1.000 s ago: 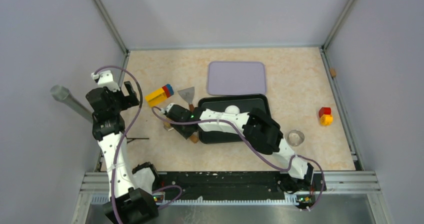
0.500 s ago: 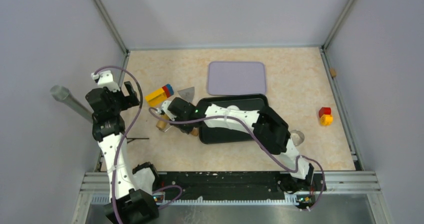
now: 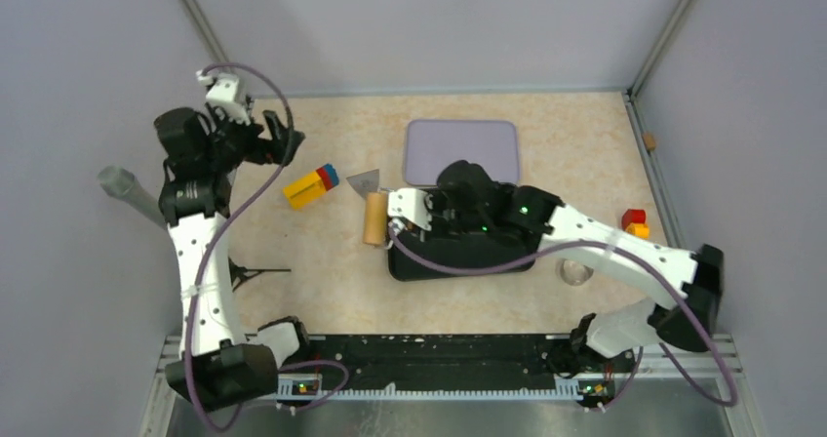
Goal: Roll out the dumpling wrappers from the dough
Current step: Pick up the rolling pin from the center of the board.
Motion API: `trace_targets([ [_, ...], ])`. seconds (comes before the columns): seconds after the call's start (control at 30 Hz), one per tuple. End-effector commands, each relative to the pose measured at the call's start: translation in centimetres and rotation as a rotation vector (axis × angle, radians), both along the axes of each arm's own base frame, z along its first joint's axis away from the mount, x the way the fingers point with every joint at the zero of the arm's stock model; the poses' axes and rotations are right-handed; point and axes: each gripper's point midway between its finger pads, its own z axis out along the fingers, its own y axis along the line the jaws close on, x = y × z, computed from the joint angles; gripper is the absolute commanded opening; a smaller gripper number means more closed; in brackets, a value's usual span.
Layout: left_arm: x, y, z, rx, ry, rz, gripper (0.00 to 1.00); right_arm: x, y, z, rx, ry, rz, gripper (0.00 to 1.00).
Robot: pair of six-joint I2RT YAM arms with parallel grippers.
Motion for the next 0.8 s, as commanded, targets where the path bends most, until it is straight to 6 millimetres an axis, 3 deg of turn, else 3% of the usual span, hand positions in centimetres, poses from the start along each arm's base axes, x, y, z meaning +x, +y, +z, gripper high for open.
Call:
trace_targets([
  [0.0,0.8,-7.9,0.9,0.042,0.071,-0.291,0.99,-0.2,-3.2,1.7,-0.018,-0.281,0.142,0.00],
  [0.13,1.7,-15.0,0.9,0.038,0.178,-0.549,0.99,0.5,-6.5,0.6,-0.137,-0.425,0.161,0.00],
  [0.23,2.2,-19.3,-0.2,0.036,0.291,-0.702,0.99,0.9,-7.6,0.6,-0.171,-0.484,0.158,0.00],
  [0.37,0.3,-24.3,-2.5,-0.002,0.420,-0.932,0.99,0.7,-8.5,0.7,-0.189,-0.529,0.178,0.00],
  [0.5,-2.4,-27.5,-6.0,0.026,0.500,-1.078,0.99,0.1,-9.0,0.4,-0.172,-0.576,0.224,0.00],
  [0.6,-4.6,-28.6,-8.0,0.062,0.535,-1.167,0.99,-0.1,-9.5,-0.4,-0.169,-0.604,0.227,0.00],
  [0.77,-6.7,-28.9,-7.5,0.031,0.549,-1.265,0.97,-0.2,-10.0,-0.6,-0.159,-0.624,0.232,0.00],
])
